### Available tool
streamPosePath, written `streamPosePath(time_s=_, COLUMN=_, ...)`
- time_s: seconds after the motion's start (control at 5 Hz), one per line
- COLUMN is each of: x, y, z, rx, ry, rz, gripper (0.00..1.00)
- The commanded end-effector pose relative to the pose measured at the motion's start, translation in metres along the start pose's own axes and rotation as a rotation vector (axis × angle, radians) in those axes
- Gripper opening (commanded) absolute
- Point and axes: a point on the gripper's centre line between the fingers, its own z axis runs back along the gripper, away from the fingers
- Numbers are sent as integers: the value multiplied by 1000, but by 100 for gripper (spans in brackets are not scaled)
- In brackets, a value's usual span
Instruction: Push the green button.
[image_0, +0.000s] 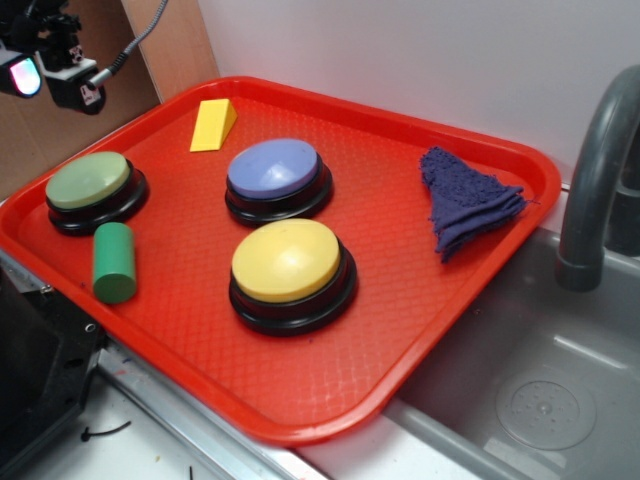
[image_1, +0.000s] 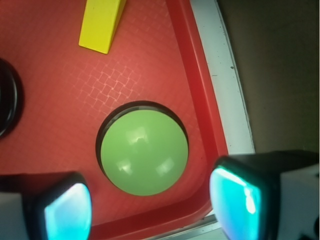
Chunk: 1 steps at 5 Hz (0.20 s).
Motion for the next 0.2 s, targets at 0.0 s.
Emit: streamPosePath(time_s=0.0, x=4, y=9, z=22, rx=33, ry=-69, rz=-3, gripper=100)
